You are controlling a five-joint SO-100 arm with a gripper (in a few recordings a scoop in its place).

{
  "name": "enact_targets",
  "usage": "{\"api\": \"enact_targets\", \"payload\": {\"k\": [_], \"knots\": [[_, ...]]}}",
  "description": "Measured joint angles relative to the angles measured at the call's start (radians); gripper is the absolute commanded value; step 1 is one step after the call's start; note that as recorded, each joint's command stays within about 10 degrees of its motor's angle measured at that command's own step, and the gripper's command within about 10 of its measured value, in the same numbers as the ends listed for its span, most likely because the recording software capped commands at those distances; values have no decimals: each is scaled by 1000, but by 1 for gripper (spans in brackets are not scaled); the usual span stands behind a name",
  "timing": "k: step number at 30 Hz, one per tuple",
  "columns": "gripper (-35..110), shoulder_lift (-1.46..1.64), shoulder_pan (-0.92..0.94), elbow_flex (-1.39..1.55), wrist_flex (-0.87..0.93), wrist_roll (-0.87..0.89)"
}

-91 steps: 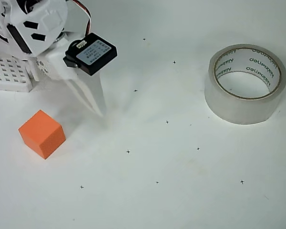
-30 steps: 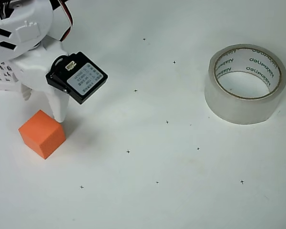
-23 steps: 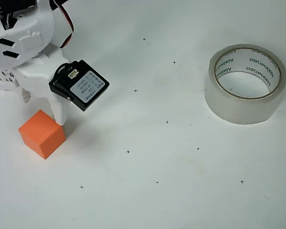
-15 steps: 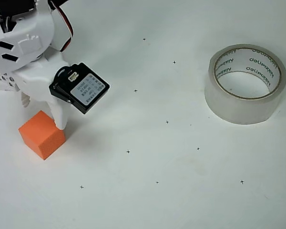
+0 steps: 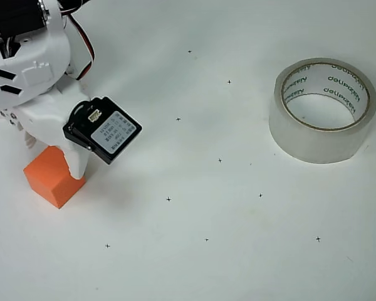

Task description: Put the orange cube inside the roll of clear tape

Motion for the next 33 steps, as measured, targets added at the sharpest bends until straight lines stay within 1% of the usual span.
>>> {"api": "enact_targets", "payload": {"k": [5, 10, 13, 22, 33], "knots": [[40, -74, 0, 0, -77, -12], [34, -81, -12, 15, -103, -12], [32, -81, -12, 29, -103, -8], [18, -34, -26, 115, -103, 11], [17, 94, -29, 121, -25, 12]]}}
